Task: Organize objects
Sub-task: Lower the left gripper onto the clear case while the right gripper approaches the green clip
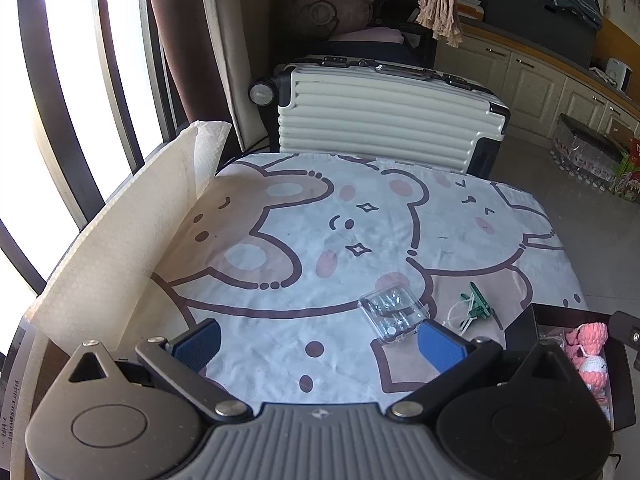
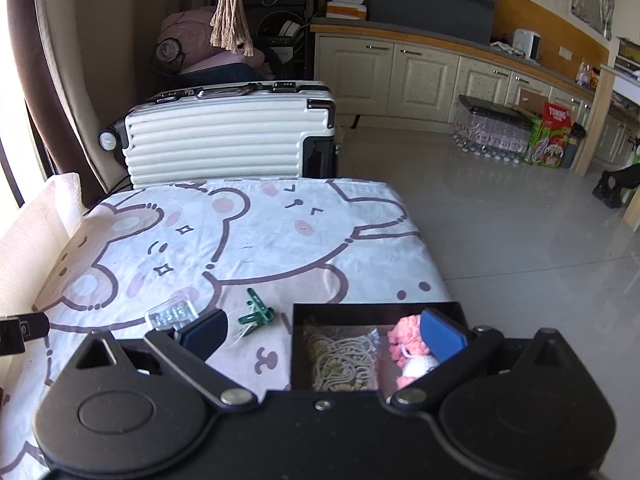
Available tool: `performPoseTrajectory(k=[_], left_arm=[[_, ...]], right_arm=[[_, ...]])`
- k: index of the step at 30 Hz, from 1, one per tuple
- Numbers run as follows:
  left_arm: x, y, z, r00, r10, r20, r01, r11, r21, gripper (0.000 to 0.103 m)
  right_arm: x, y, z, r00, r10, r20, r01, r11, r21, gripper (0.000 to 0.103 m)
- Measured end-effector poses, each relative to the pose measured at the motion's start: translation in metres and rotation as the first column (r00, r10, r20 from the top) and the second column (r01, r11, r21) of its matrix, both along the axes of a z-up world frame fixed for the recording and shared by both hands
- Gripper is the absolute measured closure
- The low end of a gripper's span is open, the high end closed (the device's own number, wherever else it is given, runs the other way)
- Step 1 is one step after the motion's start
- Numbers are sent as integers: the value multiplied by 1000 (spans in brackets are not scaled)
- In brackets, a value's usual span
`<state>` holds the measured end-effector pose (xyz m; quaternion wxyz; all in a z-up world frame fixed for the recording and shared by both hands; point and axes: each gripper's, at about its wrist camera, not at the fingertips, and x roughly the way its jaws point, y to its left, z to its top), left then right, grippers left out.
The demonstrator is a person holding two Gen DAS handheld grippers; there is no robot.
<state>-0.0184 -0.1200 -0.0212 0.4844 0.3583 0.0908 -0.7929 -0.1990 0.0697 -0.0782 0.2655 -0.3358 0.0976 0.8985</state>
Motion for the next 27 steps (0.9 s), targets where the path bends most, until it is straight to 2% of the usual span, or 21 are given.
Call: performPoseTrajectory(k=[7,12,16,20,27], left_arm=[[-20,-5,-6,1000,-1,-31,2,999,36,0],[-32,-26,-11,993,108,-49,-102,990,100,0],[-43,-44,-17,986,150,-73,-138,979,149,0],[-59,-60,-29,987,151,-49,-142,977,158,0],[-84,-91,-65,986,164,-4,-159,961,227,2]], right_arm=[[0,14,-2,996,86,1,-86,996,23,0],[-11,20,-1,978,208,17,-209,975,74,0],[-25,23,-6,952,303,50,-307,944,121,0],[-42,27,-12,918,389,77,-397,906,147,0],[-79,38,-34,877,449,174,-479,848,226,0]])
